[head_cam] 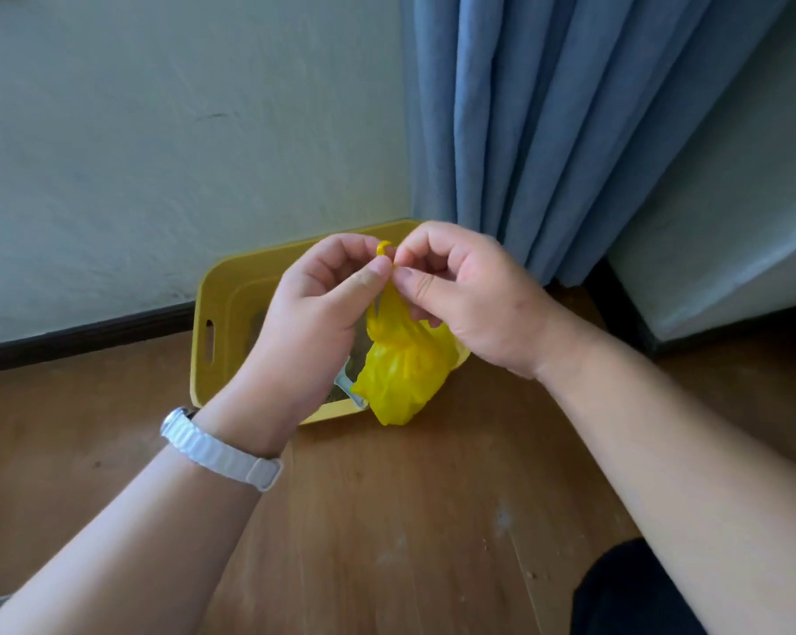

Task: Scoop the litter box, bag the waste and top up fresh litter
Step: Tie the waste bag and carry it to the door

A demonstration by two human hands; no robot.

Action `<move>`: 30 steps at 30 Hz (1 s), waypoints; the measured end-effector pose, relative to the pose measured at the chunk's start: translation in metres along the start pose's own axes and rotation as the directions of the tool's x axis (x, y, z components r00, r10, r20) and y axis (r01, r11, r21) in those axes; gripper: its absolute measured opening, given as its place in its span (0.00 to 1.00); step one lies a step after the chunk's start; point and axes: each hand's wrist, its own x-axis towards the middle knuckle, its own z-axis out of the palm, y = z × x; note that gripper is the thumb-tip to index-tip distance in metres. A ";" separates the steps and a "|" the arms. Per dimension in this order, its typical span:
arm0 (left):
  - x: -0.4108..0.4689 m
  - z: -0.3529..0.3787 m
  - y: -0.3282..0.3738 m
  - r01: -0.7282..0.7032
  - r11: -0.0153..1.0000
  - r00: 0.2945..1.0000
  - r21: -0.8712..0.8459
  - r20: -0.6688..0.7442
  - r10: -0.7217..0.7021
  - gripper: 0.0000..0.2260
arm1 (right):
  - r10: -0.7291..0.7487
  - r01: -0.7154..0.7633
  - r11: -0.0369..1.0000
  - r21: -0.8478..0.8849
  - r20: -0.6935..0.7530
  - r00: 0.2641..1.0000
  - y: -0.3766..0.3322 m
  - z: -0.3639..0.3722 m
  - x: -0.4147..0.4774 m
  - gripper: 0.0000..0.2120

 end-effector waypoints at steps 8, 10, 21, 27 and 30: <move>0.003 0.014 -0.015 -0.164 0.933 0.986 0.320 0.024 0.165 0.04 | 0.038 -0.029 0.996 0.087 -0.108 0.993 0.003 -0.012 -0.002 0.04; 0.007 0.019 -0.015 -0.170 0.910 0.982 0.379 -0.011 0.188 0.03 | 0.037 -0.028 0.997 0.067 -0.138 0.990 0.005 -0.015 -0.001 0.04; 0.035 0.032 0.036 -0.092 0.987 0.984 0.132 -0.143 0.111 0.01 | 0.198 -0.238 0.946 -0.220 -0.188 0.962 0.038 -0.050 -0.016 0.17; 0.034 0.060 0.097 -0.058 0.998 0.996 0.010 -0.066 0.058 0.02 | 0.170 -0.199 0.952 -0.231 -0.140 0.976 0.023 -0.038 -0.026 0.34; 0.024 0.078 0.136 0.023 0.999 0.998 -0.047 -0.060 -0.026 0.02 | 0.103 -0.152 0.958 -0.242 -0.201 0.974 -0.021 -0.039 -0.030 0.30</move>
